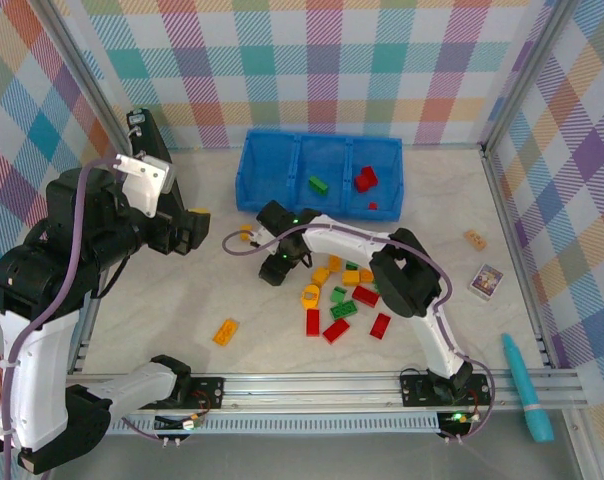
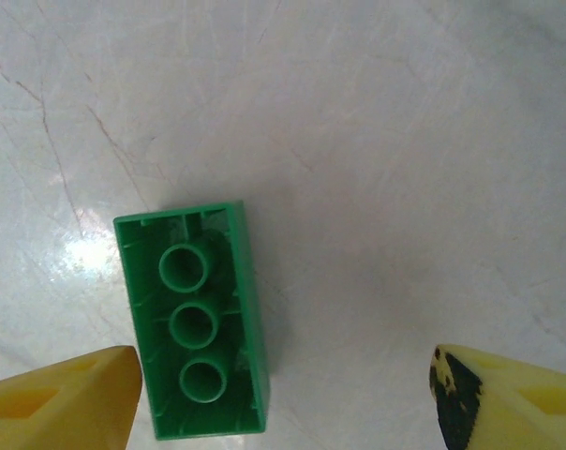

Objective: Sort the legos into containers by color
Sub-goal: Pick up the lego from the center of the table.

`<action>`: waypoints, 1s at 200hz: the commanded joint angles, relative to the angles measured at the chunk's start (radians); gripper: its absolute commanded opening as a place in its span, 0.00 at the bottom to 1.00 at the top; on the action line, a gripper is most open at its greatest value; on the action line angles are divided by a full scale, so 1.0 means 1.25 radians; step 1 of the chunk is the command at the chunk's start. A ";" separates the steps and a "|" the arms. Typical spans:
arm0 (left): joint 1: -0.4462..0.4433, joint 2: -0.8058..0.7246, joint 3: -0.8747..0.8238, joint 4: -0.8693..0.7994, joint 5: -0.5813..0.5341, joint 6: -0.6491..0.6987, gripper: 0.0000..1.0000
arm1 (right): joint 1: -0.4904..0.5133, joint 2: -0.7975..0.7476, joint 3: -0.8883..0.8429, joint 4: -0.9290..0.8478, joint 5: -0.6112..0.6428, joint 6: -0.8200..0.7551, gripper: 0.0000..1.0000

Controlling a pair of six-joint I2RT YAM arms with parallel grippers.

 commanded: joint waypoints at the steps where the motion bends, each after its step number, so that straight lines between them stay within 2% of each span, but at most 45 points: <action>1: -0.009 0.005 0.013 -0.006 -0.007 0.000 1.00 | 0.000 0.026 0.021 0.018 -0.014 -0.044 0.82; 61: -0.009 0.019 0.018 -0.008 0.001 -0.003 1.00 | 0.017 0.033 0.006 0.027 -0.055 -0.051 0.80; 145: -0.009 0.016 0.016 -0.008 -0.002 -0.002 1.00 | 0.031 0.063 0.020 -0.008 -0.094 -0.021 0.68; 170: -0.009 0.013 0.014 -0.008 0.000 -0.003 1.00 | 0.035 0.068 0.016 -0.013 -0.092 -0.014 0.59; 200: -0.009 0.009 0.013 -0.009 -0.001 -0.003 1.00 | 0.042 0.074 0.010 -0.025 -0.076 -0.011 0.38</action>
